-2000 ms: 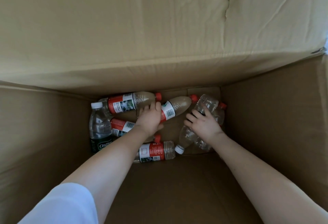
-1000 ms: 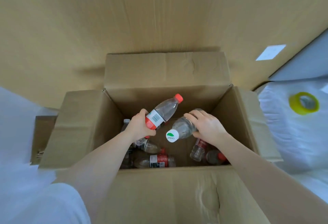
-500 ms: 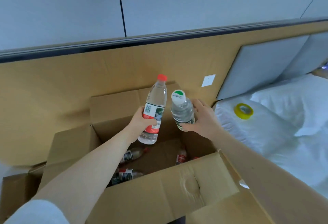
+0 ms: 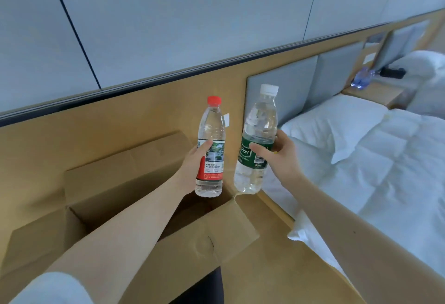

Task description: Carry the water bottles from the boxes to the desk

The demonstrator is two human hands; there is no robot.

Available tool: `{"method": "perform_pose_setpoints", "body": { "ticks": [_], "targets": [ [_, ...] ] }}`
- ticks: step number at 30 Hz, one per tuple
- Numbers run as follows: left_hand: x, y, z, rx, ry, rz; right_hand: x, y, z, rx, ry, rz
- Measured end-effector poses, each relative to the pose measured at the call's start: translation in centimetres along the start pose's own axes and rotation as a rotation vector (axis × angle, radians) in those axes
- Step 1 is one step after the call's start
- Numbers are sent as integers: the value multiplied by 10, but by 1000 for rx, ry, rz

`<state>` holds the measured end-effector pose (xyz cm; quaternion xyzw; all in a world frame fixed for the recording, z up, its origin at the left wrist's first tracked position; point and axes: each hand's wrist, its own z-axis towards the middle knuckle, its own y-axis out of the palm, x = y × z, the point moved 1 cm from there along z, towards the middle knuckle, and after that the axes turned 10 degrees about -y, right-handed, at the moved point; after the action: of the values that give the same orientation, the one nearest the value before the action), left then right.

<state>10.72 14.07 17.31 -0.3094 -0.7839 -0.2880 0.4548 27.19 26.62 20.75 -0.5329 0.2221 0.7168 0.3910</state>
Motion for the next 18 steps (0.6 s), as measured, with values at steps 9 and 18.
{"method": "perform_pose_setpoints", "body": {
  "ticks": [9, 18],
  "targets": [
    [-53, 152, -20, -197, -197, -25, 1, -135, -72, 267, 185, 242],
    [-79, 241, -30, -451, -242, 41, -11, -207, -123, 508, 232, 181]
  ]
}}
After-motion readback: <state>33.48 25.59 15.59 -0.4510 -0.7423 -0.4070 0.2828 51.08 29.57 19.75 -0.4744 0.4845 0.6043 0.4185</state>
